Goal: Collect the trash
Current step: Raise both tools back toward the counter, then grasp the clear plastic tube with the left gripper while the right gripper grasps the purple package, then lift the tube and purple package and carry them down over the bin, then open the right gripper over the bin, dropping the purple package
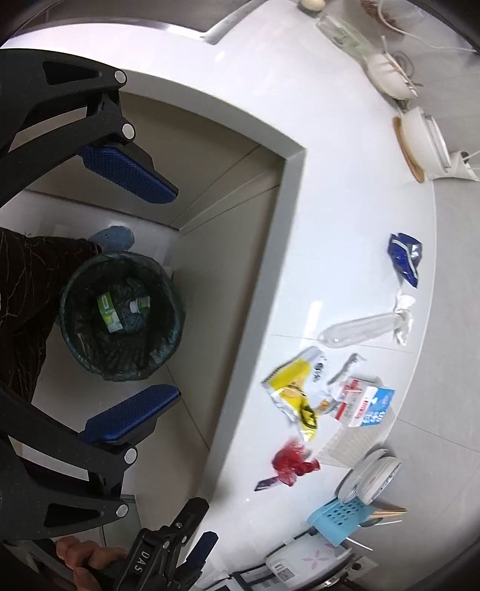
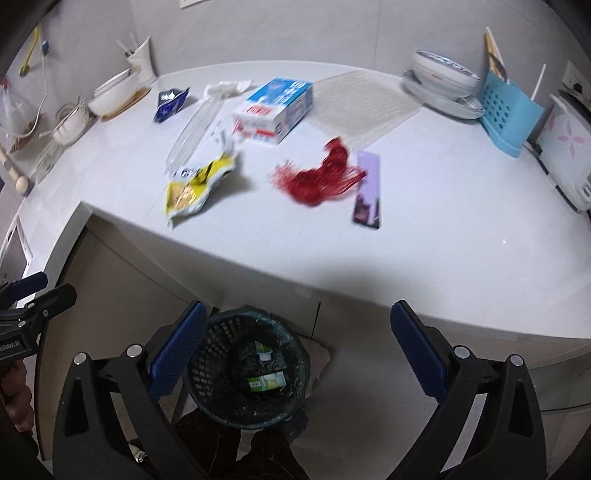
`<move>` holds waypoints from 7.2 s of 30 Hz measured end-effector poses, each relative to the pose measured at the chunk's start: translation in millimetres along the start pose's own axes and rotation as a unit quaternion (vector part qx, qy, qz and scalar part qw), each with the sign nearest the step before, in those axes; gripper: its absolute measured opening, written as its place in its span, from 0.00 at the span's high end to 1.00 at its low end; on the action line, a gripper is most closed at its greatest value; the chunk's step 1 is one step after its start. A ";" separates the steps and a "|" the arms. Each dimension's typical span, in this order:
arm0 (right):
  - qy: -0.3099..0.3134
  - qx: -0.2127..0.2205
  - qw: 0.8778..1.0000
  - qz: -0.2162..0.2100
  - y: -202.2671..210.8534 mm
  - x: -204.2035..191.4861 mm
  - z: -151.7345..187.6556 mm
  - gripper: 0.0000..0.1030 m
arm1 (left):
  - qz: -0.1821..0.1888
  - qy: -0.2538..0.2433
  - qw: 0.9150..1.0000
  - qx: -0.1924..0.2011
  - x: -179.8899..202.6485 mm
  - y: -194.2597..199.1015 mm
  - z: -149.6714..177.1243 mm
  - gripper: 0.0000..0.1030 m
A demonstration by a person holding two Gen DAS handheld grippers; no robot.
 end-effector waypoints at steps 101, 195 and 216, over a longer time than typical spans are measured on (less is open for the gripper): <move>-0.158 -0.145 0.973 0.084 -74.4 104.1 -160.0 0.80 | -0.012 -0.050 0.994 -0.095 34.3 -97.6 -209.6 0.76; 0.034 -0.067 0.994 -0.077 -19.4 -46.2 29.2 0.80 | 0.024 -0.005 0.999 -0.047 12.0 -27.3 45.7 0.76; 0.051 -0.113 0.987 -0.098 -106.7 -67.8 70.2 0.79 | 0.049 0.007 0.997 -0.064 -2.1 -92.1 83.2 0.76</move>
Point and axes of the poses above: each gripper's, at about its wrist camera, not at the fingertips, and y roughly against the way its jaws point, x to its right, z to its underside, the point moved 3 cm from there along -y, roughly the way its jaws point, and after that the axes turned 3 degrees about z, right-handed, at the moved point
